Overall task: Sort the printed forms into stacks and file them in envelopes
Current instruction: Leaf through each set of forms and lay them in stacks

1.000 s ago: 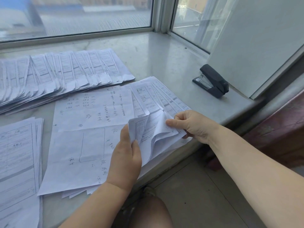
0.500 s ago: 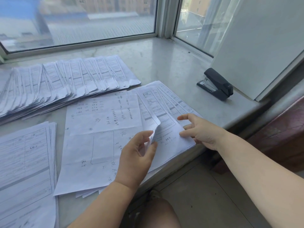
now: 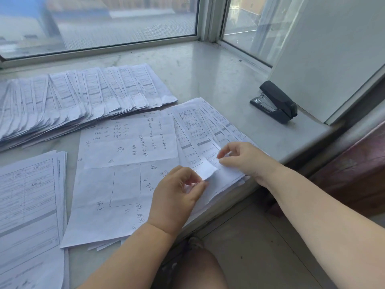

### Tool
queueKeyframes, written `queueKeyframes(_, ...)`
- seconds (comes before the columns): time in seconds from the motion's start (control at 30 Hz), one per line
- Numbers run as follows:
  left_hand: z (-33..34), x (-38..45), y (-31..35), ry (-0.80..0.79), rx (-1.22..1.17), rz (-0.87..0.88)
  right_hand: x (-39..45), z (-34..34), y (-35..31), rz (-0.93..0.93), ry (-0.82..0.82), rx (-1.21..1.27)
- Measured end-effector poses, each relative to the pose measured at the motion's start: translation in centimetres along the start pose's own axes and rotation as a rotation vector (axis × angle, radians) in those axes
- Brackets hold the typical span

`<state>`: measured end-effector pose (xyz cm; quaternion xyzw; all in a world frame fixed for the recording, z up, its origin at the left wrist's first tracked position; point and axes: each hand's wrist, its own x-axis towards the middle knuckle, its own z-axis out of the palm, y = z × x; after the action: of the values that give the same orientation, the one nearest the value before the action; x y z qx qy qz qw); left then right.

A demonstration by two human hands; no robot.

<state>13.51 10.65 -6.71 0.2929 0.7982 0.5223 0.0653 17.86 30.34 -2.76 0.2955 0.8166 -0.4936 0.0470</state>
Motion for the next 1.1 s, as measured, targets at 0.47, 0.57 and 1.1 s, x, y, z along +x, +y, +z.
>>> queueKeyframes(0.47,0.1,-0.1,-0.9,-0.082,0.07,0.055,-0.4,0.0,-0.7,0.234,-0.202,0.003)
queueKeyframes(0.57,0.2,-0.1,-0.6,-0.089,0.084,0.051,-0.4,0.1,-0.7,0.24,-0.178,-0.012)
queueKeyframes(1.1,0.2,-0.6,-0.4,-0.083,0.13,0.097,-0.7,1.5,-0.4,0.252,-0.088,0.01)
